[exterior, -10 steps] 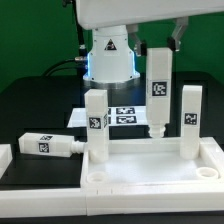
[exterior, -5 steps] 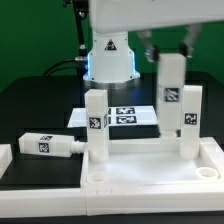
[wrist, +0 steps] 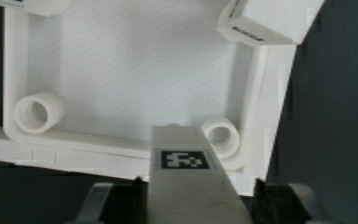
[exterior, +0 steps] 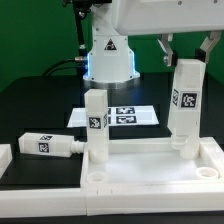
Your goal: Assemble desk
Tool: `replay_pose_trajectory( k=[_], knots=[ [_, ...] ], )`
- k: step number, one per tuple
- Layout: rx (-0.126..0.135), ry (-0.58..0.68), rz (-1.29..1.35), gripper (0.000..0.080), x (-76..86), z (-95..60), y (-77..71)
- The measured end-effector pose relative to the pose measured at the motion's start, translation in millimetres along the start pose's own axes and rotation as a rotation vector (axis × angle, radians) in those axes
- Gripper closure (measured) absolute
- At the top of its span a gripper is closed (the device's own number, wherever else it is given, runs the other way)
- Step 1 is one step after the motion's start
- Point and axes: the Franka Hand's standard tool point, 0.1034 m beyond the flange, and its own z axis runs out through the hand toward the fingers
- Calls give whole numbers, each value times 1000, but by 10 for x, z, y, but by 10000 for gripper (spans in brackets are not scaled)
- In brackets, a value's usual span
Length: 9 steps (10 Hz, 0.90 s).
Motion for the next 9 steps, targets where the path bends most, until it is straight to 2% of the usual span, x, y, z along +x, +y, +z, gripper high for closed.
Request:
replay_pose_trajectory(
  k=[3,4,5,9],
  knots=[
    [5,-11,18,509,29,110,-44],
    [34,-8,56,509,77,120,-121],
    [45,-7,69,509,109,132,-195],
    [49,-14,96,509,175,221,-291]
  ],
)
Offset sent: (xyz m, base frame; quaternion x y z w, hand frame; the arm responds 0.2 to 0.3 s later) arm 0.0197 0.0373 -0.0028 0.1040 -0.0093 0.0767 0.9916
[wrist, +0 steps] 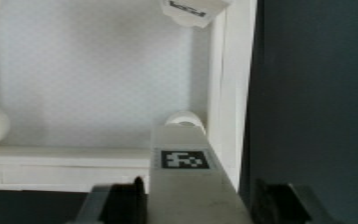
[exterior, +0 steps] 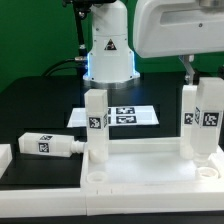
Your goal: Assemble desk
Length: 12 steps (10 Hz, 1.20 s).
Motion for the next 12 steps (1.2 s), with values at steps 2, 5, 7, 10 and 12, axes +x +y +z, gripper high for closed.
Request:
replay_pose_trajectory(
  k=[2,5,7,10,12],
  knots=[
    [1,-1,3,509,13,13,-8],
    [-1,-9,9,509,20,83,17],
    [-3,-15,16,509,24,106,-2],
    [-3,-15,18,509,25,107,8],
    [-2,-8,18,509,36,100,-27]
  ],
)
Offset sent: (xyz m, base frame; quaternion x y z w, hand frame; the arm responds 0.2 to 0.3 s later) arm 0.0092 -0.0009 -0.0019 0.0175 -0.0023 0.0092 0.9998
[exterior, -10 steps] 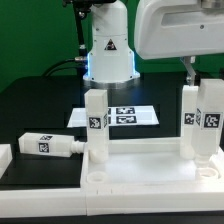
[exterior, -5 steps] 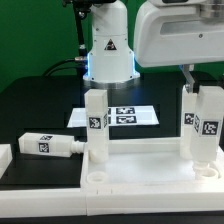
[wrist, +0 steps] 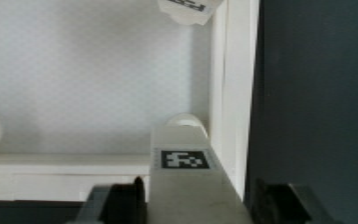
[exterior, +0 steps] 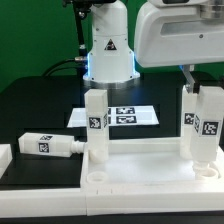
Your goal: Assemble desk
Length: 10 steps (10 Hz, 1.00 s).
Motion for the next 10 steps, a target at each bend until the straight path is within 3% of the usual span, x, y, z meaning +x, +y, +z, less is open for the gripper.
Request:
replay_pose_trajectory(
  k=[3,10],
  knots=[
    [1,7,-5,509,25,-30,-44],
    [-2,-3,-3,509,21,134,-43]
  ],
)
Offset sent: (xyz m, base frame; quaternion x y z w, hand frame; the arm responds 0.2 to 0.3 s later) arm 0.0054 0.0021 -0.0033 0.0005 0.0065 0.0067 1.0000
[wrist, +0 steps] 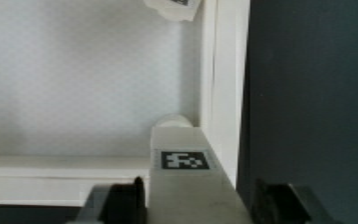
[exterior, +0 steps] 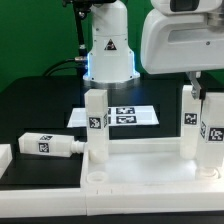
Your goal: Assemble desk
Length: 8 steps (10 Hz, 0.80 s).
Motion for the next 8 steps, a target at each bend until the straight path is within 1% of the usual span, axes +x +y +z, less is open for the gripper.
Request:
replay_pose_trajectory(
  k=[3,7,8],
  knots=[
    [2,28,0,509,53,3,4],
    [1,29,-3,508,58,2,23],
    [1,29,-3,342,58,2,23]
  ],
)
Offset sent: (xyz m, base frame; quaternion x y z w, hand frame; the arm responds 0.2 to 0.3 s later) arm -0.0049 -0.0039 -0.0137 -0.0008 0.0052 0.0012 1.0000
